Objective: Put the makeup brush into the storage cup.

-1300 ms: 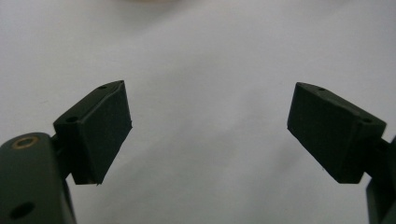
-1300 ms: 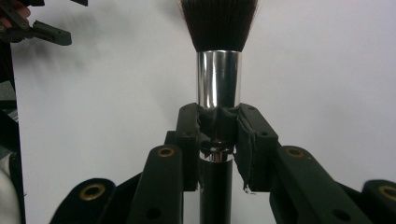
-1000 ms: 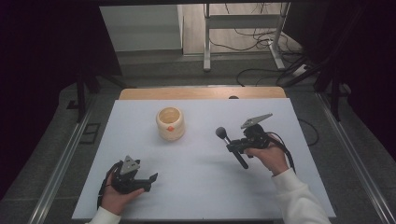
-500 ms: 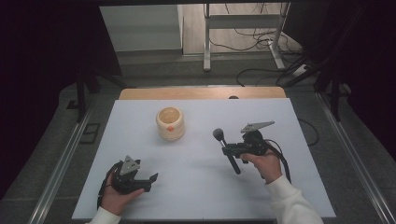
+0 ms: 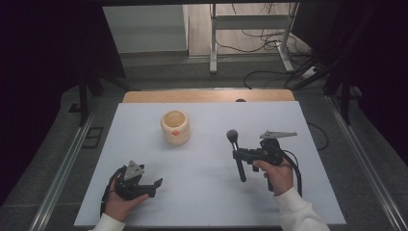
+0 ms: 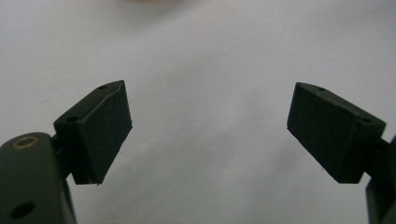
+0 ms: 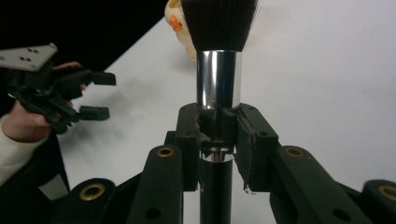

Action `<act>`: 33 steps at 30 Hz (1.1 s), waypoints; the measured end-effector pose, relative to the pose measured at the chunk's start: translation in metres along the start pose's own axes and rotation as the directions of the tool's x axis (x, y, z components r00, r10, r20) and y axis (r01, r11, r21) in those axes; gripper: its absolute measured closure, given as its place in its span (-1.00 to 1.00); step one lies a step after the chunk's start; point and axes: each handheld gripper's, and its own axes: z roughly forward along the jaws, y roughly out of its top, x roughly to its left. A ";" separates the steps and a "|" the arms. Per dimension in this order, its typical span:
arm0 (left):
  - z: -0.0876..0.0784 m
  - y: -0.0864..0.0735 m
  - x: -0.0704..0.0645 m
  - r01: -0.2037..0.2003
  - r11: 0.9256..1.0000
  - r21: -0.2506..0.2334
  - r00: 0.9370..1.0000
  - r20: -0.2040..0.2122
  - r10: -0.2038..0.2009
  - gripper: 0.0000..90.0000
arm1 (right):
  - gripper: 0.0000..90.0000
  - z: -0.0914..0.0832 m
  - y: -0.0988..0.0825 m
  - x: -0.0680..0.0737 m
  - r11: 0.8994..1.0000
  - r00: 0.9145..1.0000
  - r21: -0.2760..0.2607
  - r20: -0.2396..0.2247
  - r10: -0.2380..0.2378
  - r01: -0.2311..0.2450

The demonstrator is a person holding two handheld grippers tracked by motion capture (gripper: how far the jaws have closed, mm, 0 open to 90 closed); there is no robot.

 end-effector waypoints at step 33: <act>-0.001 0.051 -0.032 -0.005 0.994 -0.107 0.995 0.094 0.016 -0.68 | 0.60 0.006 0.001 0.007 0.999 0.998 -0.033 -0.047 -0.028 0.027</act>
